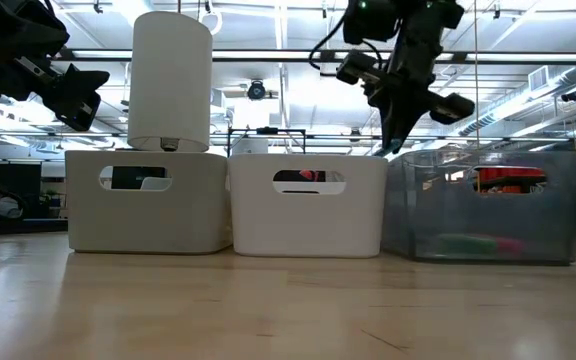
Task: Pick & Place Markers
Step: Put the blue pen into the black bin
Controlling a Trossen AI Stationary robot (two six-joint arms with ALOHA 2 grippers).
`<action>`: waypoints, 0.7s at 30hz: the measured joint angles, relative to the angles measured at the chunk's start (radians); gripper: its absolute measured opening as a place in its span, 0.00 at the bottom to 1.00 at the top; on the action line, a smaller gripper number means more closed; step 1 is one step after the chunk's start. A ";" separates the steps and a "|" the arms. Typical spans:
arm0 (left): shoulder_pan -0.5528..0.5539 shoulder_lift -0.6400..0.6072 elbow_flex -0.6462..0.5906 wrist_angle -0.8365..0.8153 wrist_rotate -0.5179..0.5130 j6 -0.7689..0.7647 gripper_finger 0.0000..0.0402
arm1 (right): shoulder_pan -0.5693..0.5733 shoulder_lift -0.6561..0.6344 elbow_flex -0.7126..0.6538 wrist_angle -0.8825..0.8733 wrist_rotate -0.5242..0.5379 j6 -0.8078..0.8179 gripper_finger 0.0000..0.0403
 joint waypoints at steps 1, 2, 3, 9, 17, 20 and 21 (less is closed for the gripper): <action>0.000 0.000 0.000 0.000 0.000 0.000 0.62 | 0.019 0.000 0.000 0.001 0.001 0.012 0.03; 0.000 0.000 0.000 0.000 0.000 0.000 0.62 | 0.038 0.000 0.000 0.001 0.006 0.027 0.03; 0.000 0.000 0.000 0.000 0.000 0.000 0.62 | 0.059 0.000 0.000 0.001 0.017 0.044 0.03; 0.000 0.000 0.000 0.000 0.000 0.000 0.62 | 0.188 -0.008 0.001 0.006 0.054 0.186 0.03; 0.000 0.000 0.000 0.000 0.000 0.000 0.62 | 0.319 -0.007 0.001 0.003 0.124 0.347 0.03; 0.000 0.000 0.000 0.000 0.000 0.000 0.62 | 0.339 -0.007 0.001 0.002 0.132 0.370 0.03; 0.000 0.000 0.000 0.000 0.000 0.000 0.62 | 0.341 -0.007 0.001 0.003 0.132 0.370 0.03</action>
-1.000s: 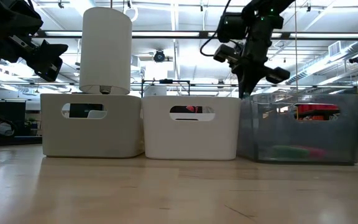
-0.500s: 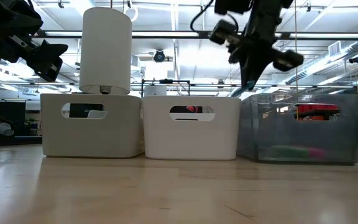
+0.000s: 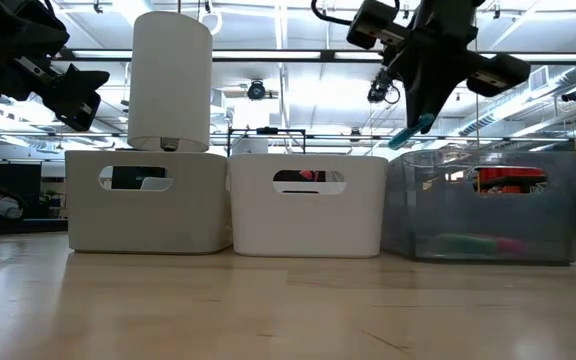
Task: Pick & Place Markers
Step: Put the blue pen into the black bin
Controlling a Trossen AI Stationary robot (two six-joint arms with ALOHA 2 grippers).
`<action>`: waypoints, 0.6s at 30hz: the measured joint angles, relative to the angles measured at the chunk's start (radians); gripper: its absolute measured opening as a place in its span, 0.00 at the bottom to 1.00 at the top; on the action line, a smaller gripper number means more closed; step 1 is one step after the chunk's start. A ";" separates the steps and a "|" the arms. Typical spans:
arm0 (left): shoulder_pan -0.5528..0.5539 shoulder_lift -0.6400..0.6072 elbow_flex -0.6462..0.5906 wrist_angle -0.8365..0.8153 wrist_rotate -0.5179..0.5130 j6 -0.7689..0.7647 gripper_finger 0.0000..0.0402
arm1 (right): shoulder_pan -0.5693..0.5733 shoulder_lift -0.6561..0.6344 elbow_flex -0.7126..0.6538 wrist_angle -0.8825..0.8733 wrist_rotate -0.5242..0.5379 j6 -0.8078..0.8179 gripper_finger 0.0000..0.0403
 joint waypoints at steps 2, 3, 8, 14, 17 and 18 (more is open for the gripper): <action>0.000 0.000 0.000 0.000 0.000 0.000 0.62 | -0.001 0.000 -0.017 0.023 0.001 0.000 0.03; 0.000 0.000 0.000 0.000 0.000 0.000 0.62 | -0.001 0.000 -0.034 0.044 0.001 0.000 0.03; 0.000 0.000 0.000 0.000 0.000 0.000 0.62 | 0.002 0.000 -0.127 0.157 -0.019 0.021 0.03; 0.000 0.000 0.000 0.000 0.000 0.000 0.62 | 0.005 0.000 -0.200 0.193 -0.032 0.034 0.03; 0.000 0.000 0.000 0.000 0.000 0.000 0.62 | 0.007 0.000 -0.227 0.213 -0.035 0.048 0.03; 0.000 0.000 0.000 0.000 0.000 0.000 0.62 | 0.008 0.000 -0.240 0.228 -0.036 0.049 0.03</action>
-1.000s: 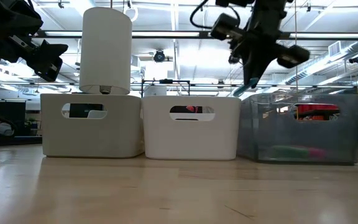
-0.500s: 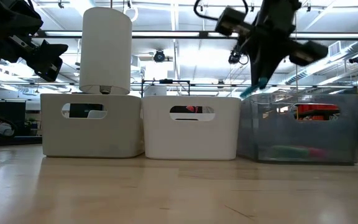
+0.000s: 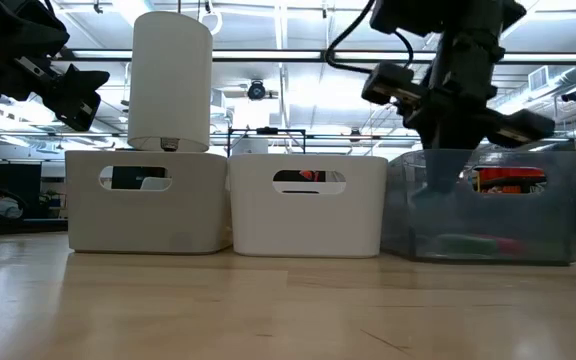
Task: Pick & Place Markers
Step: Put the blue pen into the black bin
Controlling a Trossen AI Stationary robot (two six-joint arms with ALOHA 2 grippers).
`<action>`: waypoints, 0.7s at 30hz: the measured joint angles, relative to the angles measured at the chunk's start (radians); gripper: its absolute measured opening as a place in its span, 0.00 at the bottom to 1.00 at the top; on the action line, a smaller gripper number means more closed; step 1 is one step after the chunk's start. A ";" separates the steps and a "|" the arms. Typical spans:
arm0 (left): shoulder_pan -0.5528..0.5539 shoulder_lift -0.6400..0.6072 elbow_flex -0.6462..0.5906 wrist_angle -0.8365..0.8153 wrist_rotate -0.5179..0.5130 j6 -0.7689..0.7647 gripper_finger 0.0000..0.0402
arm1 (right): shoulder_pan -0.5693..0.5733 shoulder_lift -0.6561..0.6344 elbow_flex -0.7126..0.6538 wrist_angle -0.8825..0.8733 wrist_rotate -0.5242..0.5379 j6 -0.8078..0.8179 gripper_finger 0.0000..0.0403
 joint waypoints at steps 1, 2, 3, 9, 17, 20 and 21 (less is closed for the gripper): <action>0.000 0.000 0.000 0.000 0.000 0.000 0.62 | 0.000 0.000 -0.013 0.018 0.000 0.000 0.03; 0.000 0.000 0.000 0.000 0.000 0.000 0.62 | 0.000 0.000 -0.026 0.038 -0.001 0.001 0.03; 0.000 0.000 0.000 0.000 0.000 0.000 0.62 | 0.000 0.001 -0.038 0.054 -0.002 0.005 0.03; 0.000 0.000 0.000 0.000 0.000 0.000 0.62 | 0.002 0.015 -0.104 0.154 -0.045 0.029 0.03; 0.000 0.000 0.000 0.000 0.000 0.000 0.62 | -0.004 0.017 -0.114 0.164 -0.052 -0.005 0.05; 0.000 0.000 0.000 0.000 0.000 0.000 0.62 | -0.004 0.017 -0.114 0.163 -0.050 -0.008 0.08; 0.000 0.000 0.000 0.000 0.000 0.000 0.62 | -0.004 0.017 -0.114 0.164 -0.041 -0.008 0.09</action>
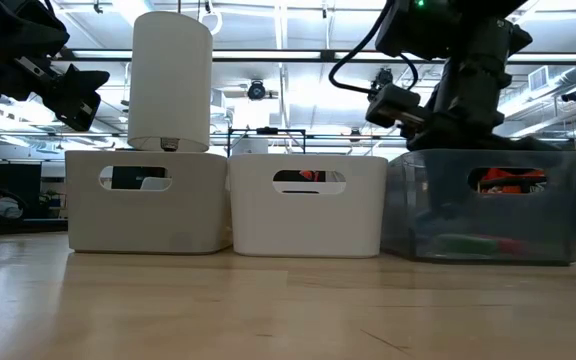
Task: Pick & Place Markers
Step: Put the blue pen into the black bin, then put the purple pen into the black bin
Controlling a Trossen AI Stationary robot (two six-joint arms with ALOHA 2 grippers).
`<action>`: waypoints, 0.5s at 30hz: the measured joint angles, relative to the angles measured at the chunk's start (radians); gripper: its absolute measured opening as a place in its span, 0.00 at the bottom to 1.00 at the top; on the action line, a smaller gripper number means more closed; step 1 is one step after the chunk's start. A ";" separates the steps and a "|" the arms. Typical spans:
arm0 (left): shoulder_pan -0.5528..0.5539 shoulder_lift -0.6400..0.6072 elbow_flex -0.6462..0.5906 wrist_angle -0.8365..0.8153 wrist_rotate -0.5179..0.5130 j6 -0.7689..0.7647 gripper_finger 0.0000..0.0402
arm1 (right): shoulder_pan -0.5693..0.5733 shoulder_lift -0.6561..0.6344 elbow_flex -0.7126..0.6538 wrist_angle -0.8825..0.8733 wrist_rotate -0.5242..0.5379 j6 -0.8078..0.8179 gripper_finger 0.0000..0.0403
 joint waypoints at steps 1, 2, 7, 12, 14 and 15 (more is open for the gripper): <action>0.000 0.000 0.000 0.000 0.000 0.000 0.62 | 0.000 0.000 0.000 0.000 0.009 0.005 0.11; 0.000 0.000 0.000 0.000 0.000 0.000 0.62 | 0.000 0.000 0.000 0.001 0.020 0.014 0.13; 0.000 0.000 0.000 0.000 0.000 0.000 0.62 | 0.000 0.000 0.000 -0.003 0.024 0.034 0.24; 0.000 0.000 0.000 0.000 0.000 0.000 0.62 | 0.000 0.000 0.000 -0.005 0.024 0.021 0.38; 0.000 0.000 0.000 0.000 0.000 0.000 0.62 | -0.002 -0.003 0.000 -0.004 0.024 -0.009 0.42; 0.000 0.000 0.000 0.000 0.000 0.000 0.62 | -0.005 -0.008 0.000 -0.005 0.024 -0.020 0.43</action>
